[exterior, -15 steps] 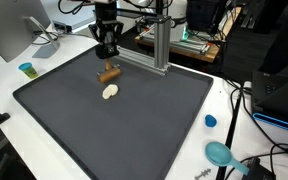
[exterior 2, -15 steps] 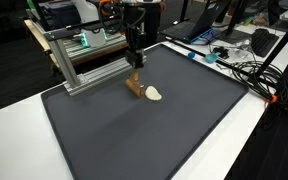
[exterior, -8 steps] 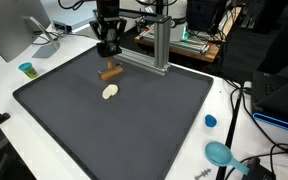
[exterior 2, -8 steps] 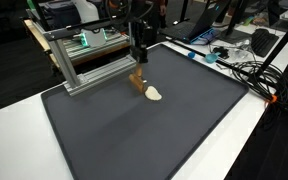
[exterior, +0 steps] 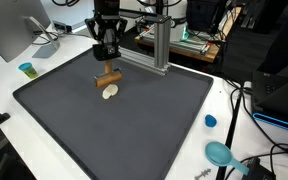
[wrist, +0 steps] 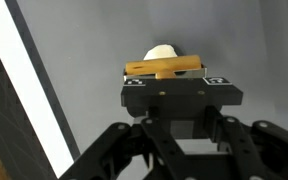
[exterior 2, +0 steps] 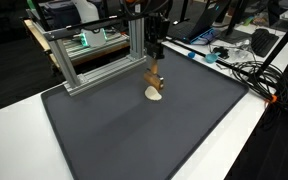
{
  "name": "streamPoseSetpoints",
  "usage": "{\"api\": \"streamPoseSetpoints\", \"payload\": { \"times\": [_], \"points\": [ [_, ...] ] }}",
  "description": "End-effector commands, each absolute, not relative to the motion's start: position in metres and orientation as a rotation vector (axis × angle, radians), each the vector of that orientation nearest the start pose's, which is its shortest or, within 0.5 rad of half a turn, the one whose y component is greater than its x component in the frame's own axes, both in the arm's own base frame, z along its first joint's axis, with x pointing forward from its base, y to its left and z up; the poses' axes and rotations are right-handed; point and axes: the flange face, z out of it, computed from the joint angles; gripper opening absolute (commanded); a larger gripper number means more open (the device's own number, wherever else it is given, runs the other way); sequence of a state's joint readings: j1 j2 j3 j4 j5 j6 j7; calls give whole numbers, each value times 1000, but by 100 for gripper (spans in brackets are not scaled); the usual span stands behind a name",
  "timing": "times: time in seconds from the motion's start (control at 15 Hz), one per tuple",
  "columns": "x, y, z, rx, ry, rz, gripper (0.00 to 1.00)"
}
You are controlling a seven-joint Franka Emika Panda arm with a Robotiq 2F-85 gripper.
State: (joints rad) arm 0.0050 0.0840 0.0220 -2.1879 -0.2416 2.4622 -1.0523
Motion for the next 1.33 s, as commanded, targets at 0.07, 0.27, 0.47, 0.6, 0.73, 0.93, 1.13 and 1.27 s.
{"api": "streamPoseSetpoints", "payload": {
  "times": [0.07,0.27,0.47,0.6,0.73,0.93,1.13,1.27],
  "points": [
    [589,22,351,-2781,-1969,-85,21],
    [599,29,330,-2785,-1956,-40,21],
    [608,38,315,-2784,-1952,18,21],
    [612,41,309,-2791,-1967,72,21],
    [617,42,303,-2815,-1969,123,21],
    [618,43,289,-2841,-1979,209,21],
    [612,46,274,-2838,-1965,275,21],
    [607,48,268,-2828,-1966,299,21]
  ]
}}
